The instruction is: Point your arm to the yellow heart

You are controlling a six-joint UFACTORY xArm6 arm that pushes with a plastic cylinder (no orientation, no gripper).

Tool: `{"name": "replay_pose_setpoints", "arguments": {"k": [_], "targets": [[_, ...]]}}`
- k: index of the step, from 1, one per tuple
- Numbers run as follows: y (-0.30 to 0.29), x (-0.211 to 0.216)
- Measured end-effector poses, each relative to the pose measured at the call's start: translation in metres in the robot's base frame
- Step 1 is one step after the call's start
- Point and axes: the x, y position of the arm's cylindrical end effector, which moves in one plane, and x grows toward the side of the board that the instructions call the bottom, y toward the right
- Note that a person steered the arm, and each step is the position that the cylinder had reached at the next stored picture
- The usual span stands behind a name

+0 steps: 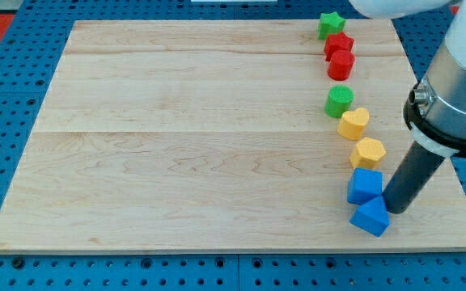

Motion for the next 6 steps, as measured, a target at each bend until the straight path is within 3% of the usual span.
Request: {"name": "replay_pose_setpoints", "arguments": {"k": [3, 5, 6], "targets": [[0.01, -0.006], [0.057, -0.006], [0.071, -0.034]]}}
